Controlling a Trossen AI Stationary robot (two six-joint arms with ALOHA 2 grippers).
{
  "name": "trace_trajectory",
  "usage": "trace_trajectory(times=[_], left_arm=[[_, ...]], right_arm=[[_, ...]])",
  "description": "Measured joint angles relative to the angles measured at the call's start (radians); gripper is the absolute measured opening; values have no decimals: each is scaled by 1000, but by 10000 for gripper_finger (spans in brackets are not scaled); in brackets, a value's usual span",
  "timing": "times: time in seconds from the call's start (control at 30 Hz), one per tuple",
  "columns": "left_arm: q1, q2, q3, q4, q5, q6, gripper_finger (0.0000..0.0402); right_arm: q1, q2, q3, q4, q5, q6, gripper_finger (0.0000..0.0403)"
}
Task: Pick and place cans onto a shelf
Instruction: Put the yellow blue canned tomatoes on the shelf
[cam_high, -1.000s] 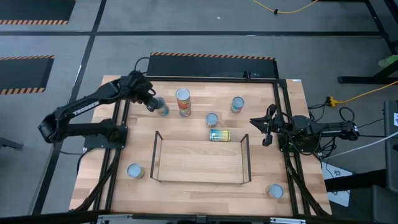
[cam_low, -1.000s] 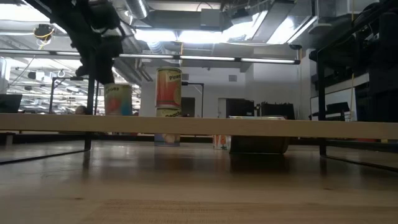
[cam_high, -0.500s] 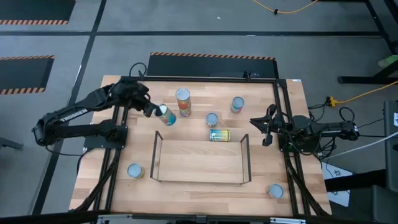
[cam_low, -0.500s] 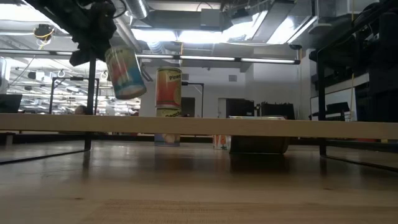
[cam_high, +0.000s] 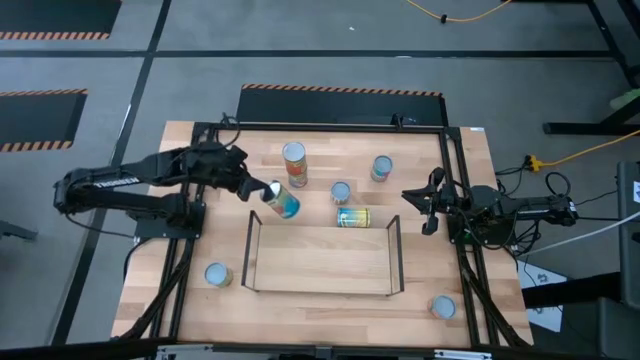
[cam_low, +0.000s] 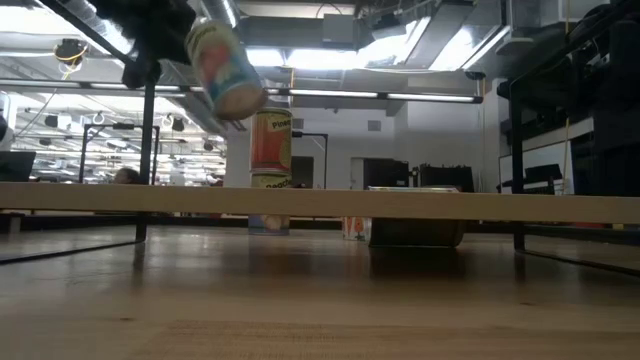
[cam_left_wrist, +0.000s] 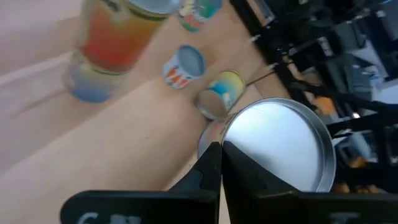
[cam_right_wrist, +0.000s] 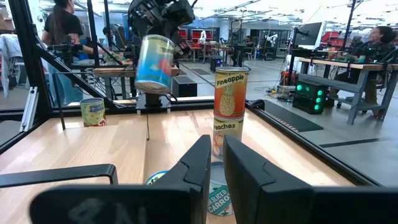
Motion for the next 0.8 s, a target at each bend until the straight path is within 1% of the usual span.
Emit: trace_trajectory(times=[0.2,0.33,0.43,0.57,0.67,0.8], left_arm=[[-133,19,0,8,-113,-100,0],[-208,44,0,32,-154,-150,0],[-253,77,4,65,-181,-156,0],[-297,140,64,55,-211,-156,0],[-325,200,134,37,-229,-147,0],[-362,286,245,-62,-265,-138,0]], right_arm=[[0,0,0,0,0,0,49],[0,0,0,0,0,0,49],[0,0,0,0,0,0,49],[0,0,0,0,0,0,49],[0,0,0,0,0,0,49],[0,0,0,0,0,2,49]])
